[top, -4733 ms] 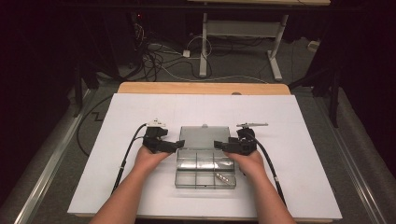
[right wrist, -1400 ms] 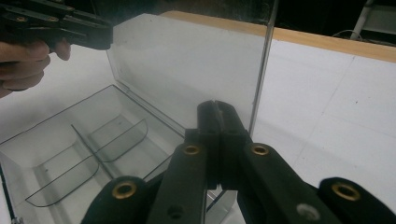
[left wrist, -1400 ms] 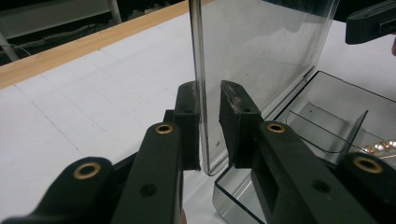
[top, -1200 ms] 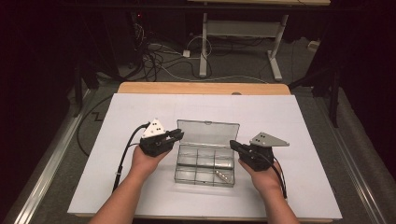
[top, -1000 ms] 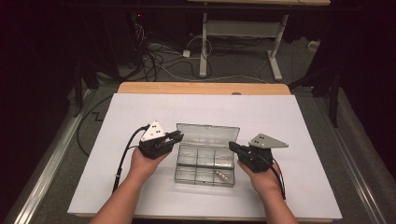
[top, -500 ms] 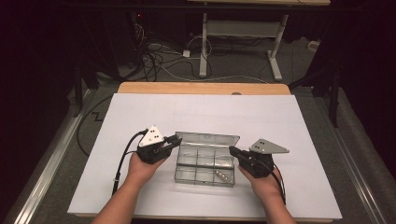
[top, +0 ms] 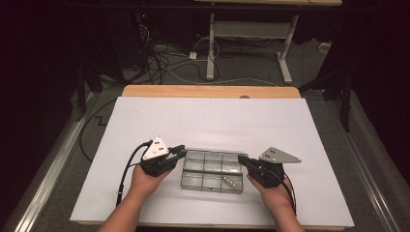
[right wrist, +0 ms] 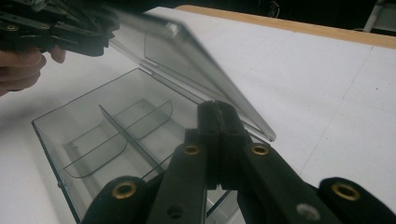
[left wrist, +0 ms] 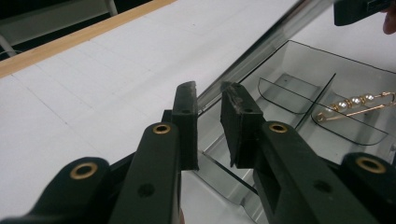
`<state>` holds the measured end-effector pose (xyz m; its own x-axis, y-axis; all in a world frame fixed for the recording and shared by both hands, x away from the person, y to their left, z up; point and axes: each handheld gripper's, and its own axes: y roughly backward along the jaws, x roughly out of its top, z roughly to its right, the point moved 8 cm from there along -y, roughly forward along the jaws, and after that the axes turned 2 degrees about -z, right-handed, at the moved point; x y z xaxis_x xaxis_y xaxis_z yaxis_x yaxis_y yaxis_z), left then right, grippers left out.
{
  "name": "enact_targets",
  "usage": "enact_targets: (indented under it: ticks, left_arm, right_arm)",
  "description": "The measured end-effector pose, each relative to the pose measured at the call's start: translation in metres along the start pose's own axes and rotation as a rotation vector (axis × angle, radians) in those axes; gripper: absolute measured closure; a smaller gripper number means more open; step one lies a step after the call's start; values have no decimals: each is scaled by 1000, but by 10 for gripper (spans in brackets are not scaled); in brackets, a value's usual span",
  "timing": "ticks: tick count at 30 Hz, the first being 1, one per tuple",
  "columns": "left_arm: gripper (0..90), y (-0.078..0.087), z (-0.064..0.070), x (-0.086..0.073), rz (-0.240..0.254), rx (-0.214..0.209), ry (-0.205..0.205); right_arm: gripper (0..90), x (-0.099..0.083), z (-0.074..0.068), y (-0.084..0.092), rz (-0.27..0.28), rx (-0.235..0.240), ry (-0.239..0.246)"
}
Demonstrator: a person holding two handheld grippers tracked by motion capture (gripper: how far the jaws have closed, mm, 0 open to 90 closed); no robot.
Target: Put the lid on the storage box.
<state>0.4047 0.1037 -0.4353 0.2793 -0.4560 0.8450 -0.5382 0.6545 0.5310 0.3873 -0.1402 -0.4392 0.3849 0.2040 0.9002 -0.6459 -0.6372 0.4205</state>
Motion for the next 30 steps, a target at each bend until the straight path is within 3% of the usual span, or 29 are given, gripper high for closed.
enact_targets:
  ticks: [9,14,17,20,30]
  left_arm:
    - [729,5,2,-11,-4,8,17]
    - [730,14,5,-27,-14,-16,82]
    - [802,18,12,-34,-43,-42,109]
    - [876,20,19,-33,-37,-77,141]
    - [876,14,36,-25,-21,-131,135]
  right_arm:
    - [900,-5,-3,2,-6,2,9]
    - [900,-8,-5,3,-6,3,12]
    - [900,-9,-6,4,-5,2,17]
    - [900,-12,-9,6,-2,9,17]
    - [900,-23,-13,9,-19,0,37]
